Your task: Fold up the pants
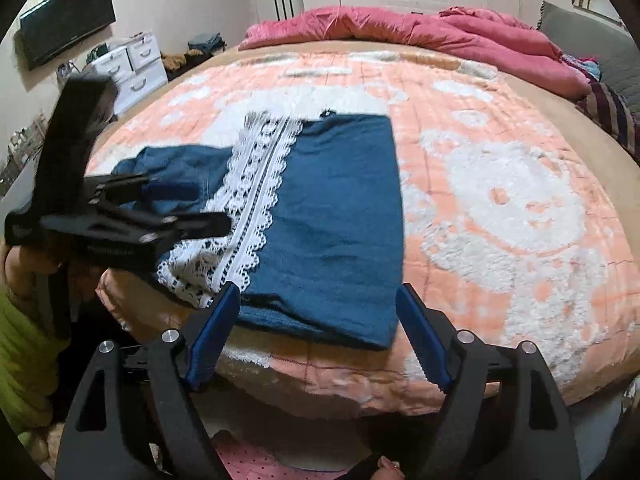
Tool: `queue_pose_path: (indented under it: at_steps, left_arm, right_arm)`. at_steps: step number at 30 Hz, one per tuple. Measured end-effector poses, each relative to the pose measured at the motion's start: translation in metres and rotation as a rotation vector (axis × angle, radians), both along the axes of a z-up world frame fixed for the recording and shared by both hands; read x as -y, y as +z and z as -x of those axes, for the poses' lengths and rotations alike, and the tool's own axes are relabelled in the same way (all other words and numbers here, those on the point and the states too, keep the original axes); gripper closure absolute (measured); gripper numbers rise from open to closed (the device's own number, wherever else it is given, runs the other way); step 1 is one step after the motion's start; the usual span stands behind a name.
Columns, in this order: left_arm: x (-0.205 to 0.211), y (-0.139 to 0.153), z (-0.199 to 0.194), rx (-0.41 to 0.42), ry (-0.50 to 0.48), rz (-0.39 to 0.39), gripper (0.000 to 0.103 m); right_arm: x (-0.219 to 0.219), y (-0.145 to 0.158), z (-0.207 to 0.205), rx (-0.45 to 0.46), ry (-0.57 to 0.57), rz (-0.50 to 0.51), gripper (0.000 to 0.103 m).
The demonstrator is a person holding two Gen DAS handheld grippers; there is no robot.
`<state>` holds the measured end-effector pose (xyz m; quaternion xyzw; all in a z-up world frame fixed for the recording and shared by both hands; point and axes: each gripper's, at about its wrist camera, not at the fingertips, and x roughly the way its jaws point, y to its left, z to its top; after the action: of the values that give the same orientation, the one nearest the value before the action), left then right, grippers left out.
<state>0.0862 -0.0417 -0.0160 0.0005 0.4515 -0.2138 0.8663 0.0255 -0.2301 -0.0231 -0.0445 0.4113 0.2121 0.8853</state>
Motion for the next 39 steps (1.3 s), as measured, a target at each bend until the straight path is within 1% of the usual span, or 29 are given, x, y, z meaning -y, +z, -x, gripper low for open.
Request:
queue_pose_path:
  at_steps: [1,2,8,13,19,25,31,34,39]
  left_arm:
    - [-0.004,0.003,0.003,0.005,0.007,0.004,0.018]
    - [-0.007,0.006,0.008,0.008,0.023,0.006,0.014]
    - [-0.026,0.013,0.03,0.012,0.101,0.011,0.01]
    - [-0.041,0.021,0.046,0.044,0.155,-0.021,0.01]
    - [-0.067,0.03,0.062,0.072,0.217,-0.012,0.01]
    - [-0.097,0.034,0.069,0.079,0.294,0.006,0.01]
    - [-0.123,0.029,0.073,0.066,0.362,0.014,0.01]
    - [-0.131,0.024,0.073,0.07,0.398,-0.028,0.01]
    - [-0.147,0.01,0.07,0.033,0.451,0.005,0.01]
  right_arm:
    - [0.002,0.003,0.001,0.01,-0.007,-0.003,0.015]
    - [0.003,0.005,0.002,0.015,-0.01,-0.005,0.014]
    - [0.006,0.016,0.006,0.045,-0.025,-0.006,0.01]
    - [0.003,0.023,0.009,0.063,-0.03,-0.014,0.008]
    - [-0.012,0.03,0.004,0.072,-0.009,-0.013,0.006]
    - [-0.041,0.036,-0.004,0.091,0.053,0.012,0.005]
    - [-0.07,0.038,-0.015,0.098,0.108,0.026,0.005]
    - [-0.083,0.039,-0.023,0.104,0.127,0.038,0.005]
    - [-0.11,0.037,-0.042,0.077,0.182,0.042,0.005]
